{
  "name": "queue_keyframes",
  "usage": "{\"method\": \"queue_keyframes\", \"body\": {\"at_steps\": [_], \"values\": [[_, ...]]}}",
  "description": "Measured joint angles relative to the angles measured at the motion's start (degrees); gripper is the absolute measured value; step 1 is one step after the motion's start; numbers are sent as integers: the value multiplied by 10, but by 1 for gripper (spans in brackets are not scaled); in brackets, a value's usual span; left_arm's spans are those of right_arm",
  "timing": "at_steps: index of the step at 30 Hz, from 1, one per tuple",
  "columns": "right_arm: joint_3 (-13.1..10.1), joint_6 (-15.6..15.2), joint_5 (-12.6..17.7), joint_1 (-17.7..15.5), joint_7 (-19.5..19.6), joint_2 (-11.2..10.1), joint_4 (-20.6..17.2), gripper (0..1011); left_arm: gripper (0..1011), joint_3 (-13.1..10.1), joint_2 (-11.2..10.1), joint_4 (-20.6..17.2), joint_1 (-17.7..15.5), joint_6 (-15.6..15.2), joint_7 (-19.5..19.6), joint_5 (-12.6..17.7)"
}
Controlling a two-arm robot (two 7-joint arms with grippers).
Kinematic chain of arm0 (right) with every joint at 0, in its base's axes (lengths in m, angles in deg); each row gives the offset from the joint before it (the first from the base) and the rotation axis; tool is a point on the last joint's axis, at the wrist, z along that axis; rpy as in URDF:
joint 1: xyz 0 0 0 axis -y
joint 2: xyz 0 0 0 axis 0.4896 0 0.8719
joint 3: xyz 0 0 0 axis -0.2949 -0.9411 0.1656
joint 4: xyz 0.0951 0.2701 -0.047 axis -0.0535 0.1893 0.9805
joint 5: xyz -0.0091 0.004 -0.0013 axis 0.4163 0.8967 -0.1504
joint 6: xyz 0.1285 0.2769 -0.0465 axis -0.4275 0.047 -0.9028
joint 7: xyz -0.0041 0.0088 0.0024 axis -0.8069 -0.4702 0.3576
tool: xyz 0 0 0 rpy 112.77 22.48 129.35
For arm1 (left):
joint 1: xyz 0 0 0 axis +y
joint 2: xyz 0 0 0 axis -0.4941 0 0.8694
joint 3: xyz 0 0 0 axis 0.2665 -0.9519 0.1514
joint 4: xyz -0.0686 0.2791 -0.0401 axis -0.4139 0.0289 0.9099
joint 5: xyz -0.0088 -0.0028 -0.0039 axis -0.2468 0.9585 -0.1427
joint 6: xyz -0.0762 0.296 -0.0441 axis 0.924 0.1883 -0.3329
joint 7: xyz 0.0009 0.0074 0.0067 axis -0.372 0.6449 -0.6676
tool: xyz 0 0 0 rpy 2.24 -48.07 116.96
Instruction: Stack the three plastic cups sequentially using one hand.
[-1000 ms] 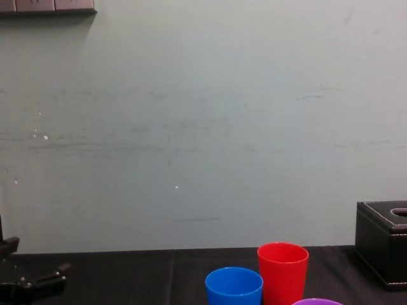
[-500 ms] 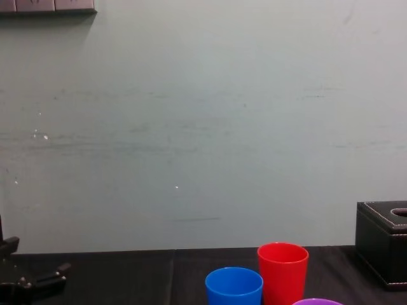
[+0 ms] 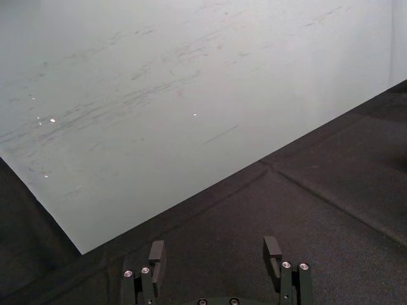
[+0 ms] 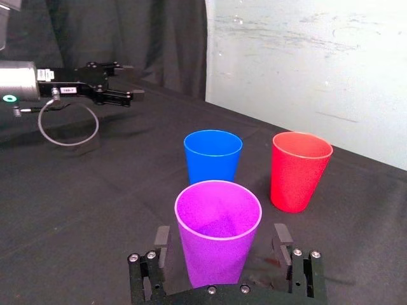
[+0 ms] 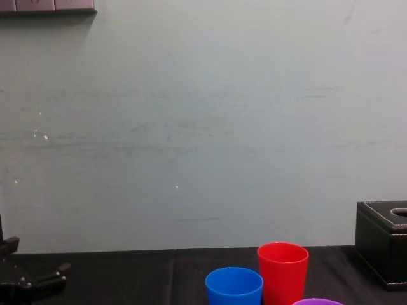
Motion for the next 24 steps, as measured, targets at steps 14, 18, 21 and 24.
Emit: {"method": "queue_keyframes", "body": {"at_steps": [14,18,21,24], "values": [[-1,-1,-17,34,-17,43,46,1004,1005,0,0,0,0,0,0,0],[-2,0,-20,39,-25,51,54,1004,1005,0,0,0,0,0,0,0],[-4,1,-23,41,-30,55,54,1004,1004,0,0,0,0,0,0,0],[-6,0,-25,40,-34,58,52,1004,1005,0,0,0,0,0,0,0]]}}
